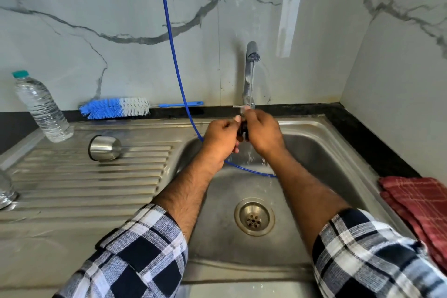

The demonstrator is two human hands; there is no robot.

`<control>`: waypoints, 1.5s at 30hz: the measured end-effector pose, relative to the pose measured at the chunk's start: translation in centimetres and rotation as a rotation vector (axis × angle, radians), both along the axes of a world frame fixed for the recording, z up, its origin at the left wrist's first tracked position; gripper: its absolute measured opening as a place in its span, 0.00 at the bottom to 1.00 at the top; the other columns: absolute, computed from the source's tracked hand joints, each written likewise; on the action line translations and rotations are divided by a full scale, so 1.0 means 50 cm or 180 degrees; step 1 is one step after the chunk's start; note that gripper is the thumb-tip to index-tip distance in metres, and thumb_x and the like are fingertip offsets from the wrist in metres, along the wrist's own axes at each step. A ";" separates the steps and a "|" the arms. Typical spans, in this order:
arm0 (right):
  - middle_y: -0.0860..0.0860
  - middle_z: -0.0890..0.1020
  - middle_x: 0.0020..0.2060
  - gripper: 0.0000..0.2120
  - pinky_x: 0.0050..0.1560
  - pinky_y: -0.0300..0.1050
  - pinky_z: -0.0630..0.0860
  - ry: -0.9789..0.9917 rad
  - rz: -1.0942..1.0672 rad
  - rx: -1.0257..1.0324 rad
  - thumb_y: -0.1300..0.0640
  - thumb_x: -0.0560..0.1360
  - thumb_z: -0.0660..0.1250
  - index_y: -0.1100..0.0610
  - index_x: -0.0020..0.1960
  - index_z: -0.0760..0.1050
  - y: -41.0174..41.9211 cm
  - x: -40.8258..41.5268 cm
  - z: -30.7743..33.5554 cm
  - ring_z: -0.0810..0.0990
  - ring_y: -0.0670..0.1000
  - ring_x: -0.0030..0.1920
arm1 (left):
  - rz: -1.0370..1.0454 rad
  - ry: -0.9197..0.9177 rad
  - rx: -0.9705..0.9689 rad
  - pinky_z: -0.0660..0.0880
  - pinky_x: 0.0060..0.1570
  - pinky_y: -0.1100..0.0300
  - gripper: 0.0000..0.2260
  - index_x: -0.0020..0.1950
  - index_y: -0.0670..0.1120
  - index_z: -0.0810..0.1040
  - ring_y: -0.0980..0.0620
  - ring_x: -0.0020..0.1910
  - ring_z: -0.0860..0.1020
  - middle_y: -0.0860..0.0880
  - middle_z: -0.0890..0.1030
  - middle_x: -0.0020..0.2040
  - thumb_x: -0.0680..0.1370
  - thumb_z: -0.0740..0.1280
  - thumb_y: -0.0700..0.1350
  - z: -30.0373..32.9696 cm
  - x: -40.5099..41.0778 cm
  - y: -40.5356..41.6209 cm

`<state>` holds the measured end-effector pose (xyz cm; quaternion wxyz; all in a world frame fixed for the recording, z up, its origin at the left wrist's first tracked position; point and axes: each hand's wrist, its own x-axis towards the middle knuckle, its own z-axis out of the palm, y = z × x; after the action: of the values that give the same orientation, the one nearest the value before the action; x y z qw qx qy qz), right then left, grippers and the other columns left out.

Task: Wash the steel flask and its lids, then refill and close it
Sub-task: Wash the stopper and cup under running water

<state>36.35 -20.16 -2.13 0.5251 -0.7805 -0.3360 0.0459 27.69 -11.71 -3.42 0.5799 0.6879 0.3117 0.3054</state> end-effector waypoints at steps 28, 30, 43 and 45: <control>0.48 0.80 0.35 0.17 0.38 0.50 0.77 -0.1211 0.0378 0.0434 0.43 0.88 0.53 0.52 0.52 0.73 0.001 0.015 -0.032 0.80 0.53 0.37 | -0.0381 -0.0728 -0.1473 0.67 0.23 0.63 0.14 0.44 0.42 0.80 0.55 0.27 0.69 0.47 0.76 0.32 0.87 0.65 0.47 0.019 -0.012 0.008; 0.50 0.81 0.34 0.22 0.38 0.50 0.78 -0.0920 -0.0063 0.0260 0.41 0.86 0.52 0.52 0.46 0.76 0.009 0.007 -0.021 0.81 0.55 0.37 | -0.0281 -0.0603 -0.0383 0.70 0.28 0.60 0.14 0.43 0.44 0.80 0.55 0.28 0.72 0.49 0.78 0.31 0.86 0.66 0.47 0.002 -0.009 0.011; 0.51 0.82 0.45 0.22 0.47 0.52 0.80 -0.1337 0.0310 0.0257 0.40 0.87 0.52 0.54 0.55 0.77 0.004 0.011 -0.033 0.81 0.53 0.46 | -0.0156 -0.0440 -0.1183 0.68 0.25 0.61 0.16 0.42 0.42 0.81 0.54 0.26 0.70 0.49 0.76 0.29 0.86 0.66 0.49 -0.001 -0.009 0.012; 0.52 0.82 0.40 0.22 0.44 0.52 0.79 -0.0930 0.0069 0.0358 0.42 0.86 0.52 0.55 0.52 0.78 0.009 0.008 -0.038 0.82 0.55 0.42 | -0.0179 -0.0468 -0.0734 0.71 0.27 0.60 0.16 0.41 0.43 0.81 0.54 0.26 0.72 0.50 0.78 0.28 0.86 0.66 0.48 -0.005 -0.006 0.004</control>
<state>36.76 -19.72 -4.03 0.5130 -0.7446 -0.4193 -0.0814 27.38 -11.49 -3.67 0.6848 0.6009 0.2820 0.3008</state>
